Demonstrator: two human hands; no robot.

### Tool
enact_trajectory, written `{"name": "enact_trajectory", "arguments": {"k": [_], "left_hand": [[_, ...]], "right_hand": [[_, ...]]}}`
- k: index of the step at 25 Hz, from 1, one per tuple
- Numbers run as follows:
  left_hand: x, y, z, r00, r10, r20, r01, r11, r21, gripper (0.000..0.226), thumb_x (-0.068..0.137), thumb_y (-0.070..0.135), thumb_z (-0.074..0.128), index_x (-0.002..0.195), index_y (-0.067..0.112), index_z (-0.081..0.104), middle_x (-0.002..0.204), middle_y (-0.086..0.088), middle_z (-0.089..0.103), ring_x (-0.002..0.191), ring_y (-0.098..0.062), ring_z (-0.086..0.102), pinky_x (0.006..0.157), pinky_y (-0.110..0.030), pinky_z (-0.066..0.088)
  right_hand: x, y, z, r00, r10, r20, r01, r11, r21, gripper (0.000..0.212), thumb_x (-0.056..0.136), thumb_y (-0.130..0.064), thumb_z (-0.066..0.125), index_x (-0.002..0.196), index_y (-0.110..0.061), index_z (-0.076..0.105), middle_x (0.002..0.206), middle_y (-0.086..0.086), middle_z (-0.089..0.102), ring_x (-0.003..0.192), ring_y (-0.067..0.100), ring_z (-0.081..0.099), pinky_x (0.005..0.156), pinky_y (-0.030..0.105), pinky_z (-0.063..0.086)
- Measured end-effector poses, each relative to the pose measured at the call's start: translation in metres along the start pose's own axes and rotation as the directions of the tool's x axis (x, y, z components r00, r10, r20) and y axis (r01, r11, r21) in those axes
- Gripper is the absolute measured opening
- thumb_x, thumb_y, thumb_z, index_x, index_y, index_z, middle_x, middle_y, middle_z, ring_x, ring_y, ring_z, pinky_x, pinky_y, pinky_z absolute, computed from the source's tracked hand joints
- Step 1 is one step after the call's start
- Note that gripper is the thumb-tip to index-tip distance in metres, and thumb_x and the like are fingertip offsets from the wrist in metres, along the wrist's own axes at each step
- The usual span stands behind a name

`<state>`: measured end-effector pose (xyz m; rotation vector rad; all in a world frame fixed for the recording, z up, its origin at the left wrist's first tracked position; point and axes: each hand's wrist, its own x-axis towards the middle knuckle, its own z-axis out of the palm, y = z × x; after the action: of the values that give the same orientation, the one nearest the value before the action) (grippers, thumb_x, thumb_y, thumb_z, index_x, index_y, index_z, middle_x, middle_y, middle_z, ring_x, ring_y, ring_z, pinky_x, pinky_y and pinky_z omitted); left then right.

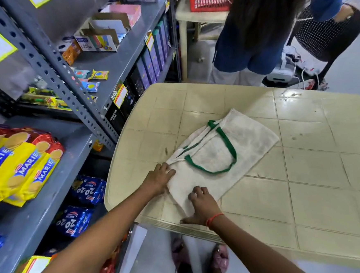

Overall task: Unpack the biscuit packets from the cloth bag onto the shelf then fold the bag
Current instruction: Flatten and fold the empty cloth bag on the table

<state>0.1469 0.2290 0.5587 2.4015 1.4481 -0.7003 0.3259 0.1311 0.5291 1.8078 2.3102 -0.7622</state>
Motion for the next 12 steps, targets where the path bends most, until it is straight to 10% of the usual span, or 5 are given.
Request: {"name": "enact_trajectory", "arguments": {"k": [5, 8, 12], "left_hand": [[0.008, -0.009, 0.008, 0.993, 0.109, -0.038, -0.101, 0.979, 0.176, 0.040, 0.090, 0.026, 0.051, 0.129, 0.020, 0.047, 0.139, -0.008, 0.040, 0.124, -0.030, 0.042, 0.090, -0.042, 0.044], [0.003, -0.005, 0.013, 0.945, 0.295, -0.137, -0.238, 0.914, 0.328, 0.025, 0.079, 0.028, 0.062, 0.102, 0.020, 0.063, 0.118, -0.006, 0.059, 0.108, -0.026, 0.057, 0.077, -0.035, 0.048], [-0.011, 0.020, 0.017, 0.897, 0.441, 0.020, -0.424, 0.849, 0.317, 0.035, 0.068, 0.042, 0.071, 0.091, 0.017, 0.069, 0.104, -0.005, 0.063, 0.098, -0.025, 0.060, 0.077, -0.032, 0.048]], "right_hand": [[0.001, 0.006, 0.020, 0.989, -0.015, -0.145, 0.019, 0.999, 0.028, 0.018, 0.060, -0.008, 0.047, 0.072, -0.007, 0.061, 0.087, 0.012, 0.060, 0.074, 0.033, 0.061, 0.060, 0.033, 0.057], [-0.002, 0.018, -0.008, 1.000, -0.006, -0.025, 0.010, 0.988, 0.157, 0.025, 0.071, -0.020, 0.059, 0.088, -0.002, 0.061, 0.103, 0.019, 0.061, 0.097, 0.031, 0.055, 0.081, 0.032, 0.047], [-0.014, 0.039, -0.047, 0.952, 0.124, 0.279, -0.227, 0.899, 0.374, 0.021, 0.066, -0.043, 0.055, 0.057, -0.025, 0.048, 0.073, 0.006, 0.056, 0.068, 0.021, 0.050, 0.059, 0.027, 0.038]]}}
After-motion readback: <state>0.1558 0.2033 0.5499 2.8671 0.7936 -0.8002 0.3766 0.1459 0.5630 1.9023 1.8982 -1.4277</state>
